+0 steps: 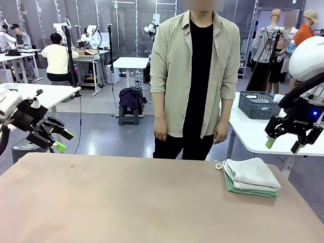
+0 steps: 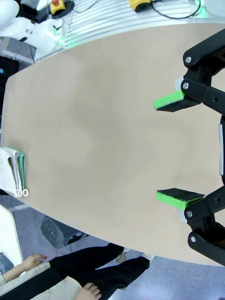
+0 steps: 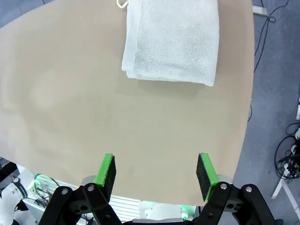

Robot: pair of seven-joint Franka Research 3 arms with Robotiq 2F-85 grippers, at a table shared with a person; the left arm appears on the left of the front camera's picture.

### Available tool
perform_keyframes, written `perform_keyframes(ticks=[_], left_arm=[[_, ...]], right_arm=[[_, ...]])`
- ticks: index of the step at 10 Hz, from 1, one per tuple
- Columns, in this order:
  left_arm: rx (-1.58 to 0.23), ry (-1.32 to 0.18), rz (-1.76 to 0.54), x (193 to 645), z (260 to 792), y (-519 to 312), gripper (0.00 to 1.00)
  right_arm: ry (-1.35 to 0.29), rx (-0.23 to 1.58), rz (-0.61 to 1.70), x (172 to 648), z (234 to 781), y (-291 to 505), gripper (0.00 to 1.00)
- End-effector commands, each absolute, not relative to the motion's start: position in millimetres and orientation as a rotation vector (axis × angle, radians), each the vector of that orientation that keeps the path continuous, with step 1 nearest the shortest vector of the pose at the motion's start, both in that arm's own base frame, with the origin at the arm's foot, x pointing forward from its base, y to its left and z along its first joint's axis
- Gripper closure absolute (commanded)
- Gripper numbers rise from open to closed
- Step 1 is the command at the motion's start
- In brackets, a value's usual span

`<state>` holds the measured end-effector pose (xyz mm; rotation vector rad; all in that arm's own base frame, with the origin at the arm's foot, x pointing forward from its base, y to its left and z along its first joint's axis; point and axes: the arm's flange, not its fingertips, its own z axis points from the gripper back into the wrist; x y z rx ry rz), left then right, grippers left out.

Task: Fold the towels and place them in the basket.
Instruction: Stack the folded Towel with hook on the right side of the table.

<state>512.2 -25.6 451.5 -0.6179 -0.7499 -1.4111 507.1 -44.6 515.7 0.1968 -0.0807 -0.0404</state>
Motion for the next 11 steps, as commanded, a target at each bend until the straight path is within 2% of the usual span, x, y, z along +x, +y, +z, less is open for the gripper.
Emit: perform_keyframes(ticks=[1,6,9,11], left_arm=[[-0.614,-0.747,-1.402,512.5,453.0,-26.6,0.16],[-0.614,-0.747,-1.402,512.5,453.0,-26.6,0.16],[-0.618,-0.750,-1.411,512.2,451.5,-25.6,0.16],[-0.675,-0.756,-1.289,501.8,518.2,36.5,0.16]], right_arm=[[-0.080,0.218,-0.026,501.9,516.6,-50.1,0.13],[-0.089,0.262,-0.003,499.2,518.2,-62.3,0.13],[-0.135,0.429,0.121,492.0,534.7,-79.7,0.13],[-0.199,0.592,0.137,472.6,565.0,-108.3,0.13]])
